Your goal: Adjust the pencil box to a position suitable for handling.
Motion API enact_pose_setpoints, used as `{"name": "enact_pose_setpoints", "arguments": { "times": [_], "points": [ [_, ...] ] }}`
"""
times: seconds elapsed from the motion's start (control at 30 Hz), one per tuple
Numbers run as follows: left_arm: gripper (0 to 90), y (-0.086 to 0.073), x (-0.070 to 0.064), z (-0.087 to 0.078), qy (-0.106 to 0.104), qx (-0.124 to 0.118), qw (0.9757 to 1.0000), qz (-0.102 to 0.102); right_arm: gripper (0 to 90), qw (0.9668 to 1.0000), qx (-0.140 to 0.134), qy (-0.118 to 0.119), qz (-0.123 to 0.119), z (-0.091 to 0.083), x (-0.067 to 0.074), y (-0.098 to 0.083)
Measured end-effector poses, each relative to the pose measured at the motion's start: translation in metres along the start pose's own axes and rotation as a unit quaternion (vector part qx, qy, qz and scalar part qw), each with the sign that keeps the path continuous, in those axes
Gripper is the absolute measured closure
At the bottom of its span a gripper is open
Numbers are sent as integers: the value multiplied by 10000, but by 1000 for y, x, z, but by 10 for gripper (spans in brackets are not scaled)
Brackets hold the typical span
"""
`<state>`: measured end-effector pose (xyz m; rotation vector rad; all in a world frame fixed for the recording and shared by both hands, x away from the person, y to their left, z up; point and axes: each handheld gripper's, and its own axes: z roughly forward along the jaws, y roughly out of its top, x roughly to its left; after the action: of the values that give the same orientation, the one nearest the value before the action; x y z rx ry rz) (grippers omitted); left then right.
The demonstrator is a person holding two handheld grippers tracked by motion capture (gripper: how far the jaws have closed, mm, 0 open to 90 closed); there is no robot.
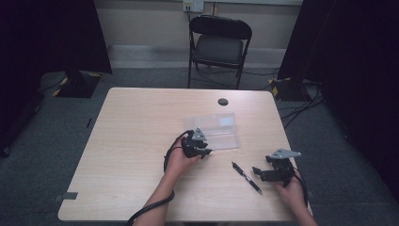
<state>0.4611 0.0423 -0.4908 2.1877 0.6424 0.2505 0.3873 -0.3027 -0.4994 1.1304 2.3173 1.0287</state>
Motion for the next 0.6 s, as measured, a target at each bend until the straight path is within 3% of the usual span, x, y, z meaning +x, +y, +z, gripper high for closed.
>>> {"name": "enact_pose_setpoints", "arguments": {
  "times": [0.03, 0.17, 0.37, 0.6],
  "points": [
    [770, 0, 0, -1, -78, 35, 9999, -93, 194, 10000, 0, 4, 1, 0, 0, 0],
    [852, -1, -2, -2, -173, 111, 9998, -72, 194, 10000, 0, 0, 0, 0, 0, 0],
    [879, -8, -8, -11, -288, 177, 9994, -84, 194, 10000, 1, -3, 1, 0, 0, 0],
    [877, -26, -21, -32, -505, 232, 9984, -56, 194, 10000, 0, -4, 1, 0, 0, 0]
  ]
}}
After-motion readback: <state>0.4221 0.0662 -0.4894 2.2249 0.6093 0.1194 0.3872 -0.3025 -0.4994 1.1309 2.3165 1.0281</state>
